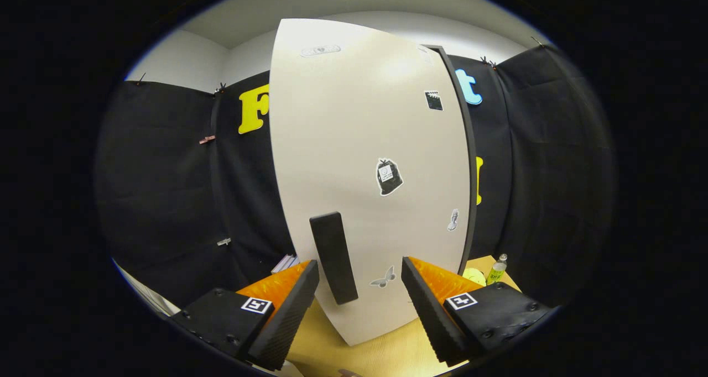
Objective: Open the shoe cabinet door, grab the shoes and put them into the shoe cabinet, then close the shoe cabinet door.
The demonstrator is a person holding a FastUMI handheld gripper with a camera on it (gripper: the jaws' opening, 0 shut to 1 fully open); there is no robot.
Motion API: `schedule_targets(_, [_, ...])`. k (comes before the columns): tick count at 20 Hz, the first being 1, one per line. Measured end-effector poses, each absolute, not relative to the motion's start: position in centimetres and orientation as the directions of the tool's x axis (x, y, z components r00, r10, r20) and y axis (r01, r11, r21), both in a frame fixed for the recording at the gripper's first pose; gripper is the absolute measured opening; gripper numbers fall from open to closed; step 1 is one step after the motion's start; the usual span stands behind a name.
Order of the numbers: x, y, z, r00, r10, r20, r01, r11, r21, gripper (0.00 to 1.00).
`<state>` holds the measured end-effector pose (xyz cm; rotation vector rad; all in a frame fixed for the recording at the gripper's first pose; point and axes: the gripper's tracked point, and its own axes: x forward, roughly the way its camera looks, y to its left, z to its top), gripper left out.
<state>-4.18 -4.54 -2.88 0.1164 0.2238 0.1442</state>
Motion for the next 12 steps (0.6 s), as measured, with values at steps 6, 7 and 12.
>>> schedule_targets(6, [-4.38,-3.51,-2.88,0.966,0.153,-0.209,-0.129,0.984,0.125,0.98])
schedule_targets(7, [-4.39,-3.42,-2.81,0.967,0.15,-0.206,-0.127,0.984,0.122,0.98])
schedule_targets(12, [-4.53,-3.42,-2.45,0.972,0.136,-0.192,-0.116,0.987,0.112,0.98])
